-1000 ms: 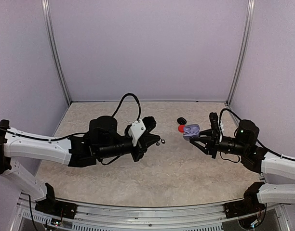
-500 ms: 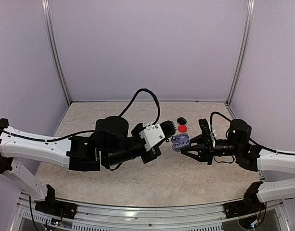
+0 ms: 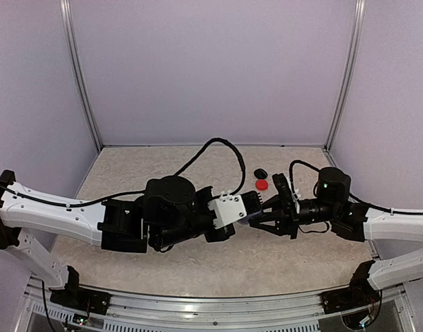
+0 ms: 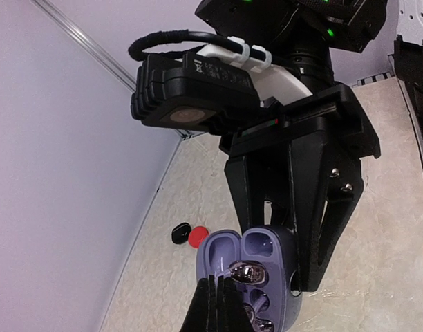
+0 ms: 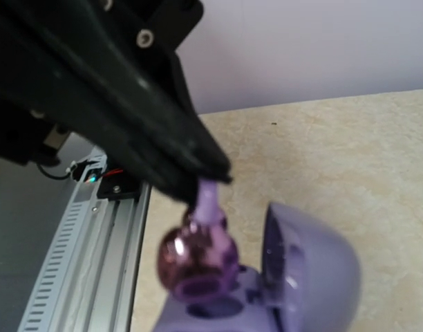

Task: Insert the wireless bluetooth earbuds into the charging case
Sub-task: Insert the right earbud into the right side groove of the charging case.

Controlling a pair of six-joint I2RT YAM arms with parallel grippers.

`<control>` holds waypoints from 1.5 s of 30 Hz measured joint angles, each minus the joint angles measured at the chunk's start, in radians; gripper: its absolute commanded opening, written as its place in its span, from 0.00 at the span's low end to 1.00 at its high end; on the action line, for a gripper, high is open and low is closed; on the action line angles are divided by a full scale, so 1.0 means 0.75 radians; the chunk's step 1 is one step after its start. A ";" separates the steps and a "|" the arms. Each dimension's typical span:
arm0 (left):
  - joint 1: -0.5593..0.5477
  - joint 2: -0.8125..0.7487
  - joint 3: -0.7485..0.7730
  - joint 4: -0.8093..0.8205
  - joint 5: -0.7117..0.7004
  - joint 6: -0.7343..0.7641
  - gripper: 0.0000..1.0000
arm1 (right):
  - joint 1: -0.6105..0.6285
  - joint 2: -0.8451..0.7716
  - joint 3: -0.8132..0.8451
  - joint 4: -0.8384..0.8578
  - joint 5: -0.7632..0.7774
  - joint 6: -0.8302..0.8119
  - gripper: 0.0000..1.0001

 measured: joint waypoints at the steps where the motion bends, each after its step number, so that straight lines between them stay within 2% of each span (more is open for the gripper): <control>1: -0.002 0.004 0.002 -0.001 -0.002 0.002 0.00 | 0.006 0.003 0.005 -0.007 0.003 -0.004 0.00; 30: -0.018 0.054 0.046 -0.034 -0.023 0.026 0.00 | 0.041 0.023 0.037 -0.065 0.074 -0.034 0.00; 45: -0.016 0.075 0.053 0.017 -0.025 -0.002 0.00 | 0.040 0.024 0.037 -0.045 0.064 -0.024 0.00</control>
